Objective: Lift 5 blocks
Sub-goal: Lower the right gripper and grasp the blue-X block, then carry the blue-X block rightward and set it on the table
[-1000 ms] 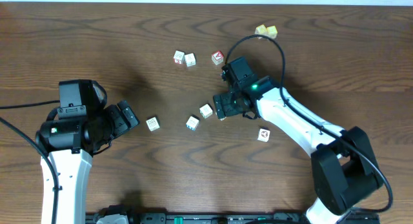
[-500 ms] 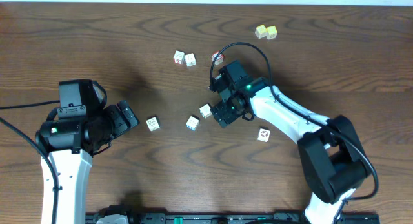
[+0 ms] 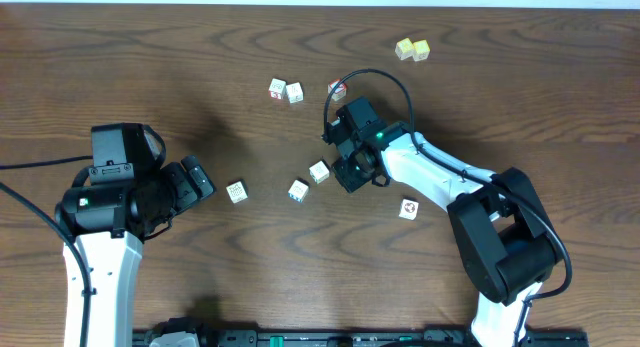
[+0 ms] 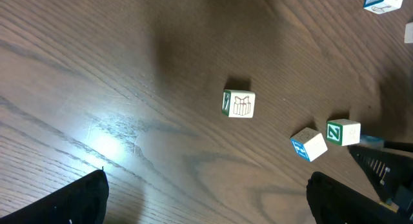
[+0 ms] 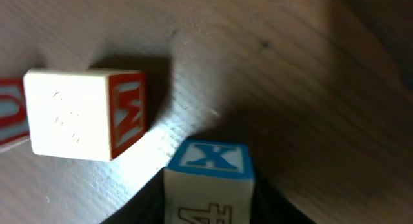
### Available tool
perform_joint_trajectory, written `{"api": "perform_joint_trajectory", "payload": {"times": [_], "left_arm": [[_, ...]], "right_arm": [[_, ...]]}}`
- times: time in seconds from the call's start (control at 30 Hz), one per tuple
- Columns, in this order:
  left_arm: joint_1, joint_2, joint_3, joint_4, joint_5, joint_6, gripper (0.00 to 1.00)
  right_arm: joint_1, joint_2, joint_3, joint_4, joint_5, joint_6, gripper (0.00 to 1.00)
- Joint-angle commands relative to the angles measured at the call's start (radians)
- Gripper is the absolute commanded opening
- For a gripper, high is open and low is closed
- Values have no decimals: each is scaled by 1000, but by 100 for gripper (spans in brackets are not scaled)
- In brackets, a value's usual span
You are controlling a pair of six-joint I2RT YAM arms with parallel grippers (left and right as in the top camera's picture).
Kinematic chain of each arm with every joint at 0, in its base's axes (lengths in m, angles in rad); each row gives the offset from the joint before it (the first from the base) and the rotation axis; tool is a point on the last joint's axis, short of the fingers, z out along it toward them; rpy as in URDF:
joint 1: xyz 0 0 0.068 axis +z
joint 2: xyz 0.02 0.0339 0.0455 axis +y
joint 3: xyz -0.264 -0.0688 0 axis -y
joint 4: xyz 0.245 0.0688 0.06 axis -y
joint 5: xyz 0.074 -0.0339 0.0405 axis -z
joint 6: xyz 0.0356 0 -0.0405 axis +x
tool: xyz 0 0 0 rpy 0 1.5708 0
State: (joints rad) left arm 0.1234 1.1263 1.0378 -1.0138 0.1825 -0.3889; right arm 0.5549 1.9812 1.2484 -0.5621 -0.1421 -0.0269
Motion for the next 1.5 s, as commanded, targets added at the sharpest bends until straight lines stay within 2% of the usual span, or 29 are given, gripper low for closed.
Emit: {"api": "perform_joint_trajectory", "payload": {"times": [0.0,0.23,0.4,0.47,0.57,0.67,0.87,1.03,1.13,1.33,1.47], "left_arm": [[4,4,11,-3,-12,2,98],[4,4,11,-3,-12,2,98],[4,4,11,-3,-12,2,98],[4,4,11,-3,-12,2,98],[4,4,11,-3,-12,2,98],[4,4,11,-3,-12,2,98],[4,4,11,-3,-12,2,98],[4,4,11,-3,-12,2,98],[4,4,11,-3,-12,2,98],[4,4,11,-3,-12,2,98],[4,4,11,-3,-12,2,98]], "right_arm": [[9,9,6,-6,31,212,31],[7,9,20,-102,94,493,33],[6,9,49,-179,109,575,35],[6,9,61,-213,140,622,39],[5,9,68,-220,150,636,43],[0,9,68,-220,150,659,43],[-19,9,68,-226,144,700,30],[-20,9,68,-204,146,636,30],[-24,9,68,-209,153,663,27],[-28,8,68,-206,153,603,36],[-45,7,103,-249,153,567,51]]}}
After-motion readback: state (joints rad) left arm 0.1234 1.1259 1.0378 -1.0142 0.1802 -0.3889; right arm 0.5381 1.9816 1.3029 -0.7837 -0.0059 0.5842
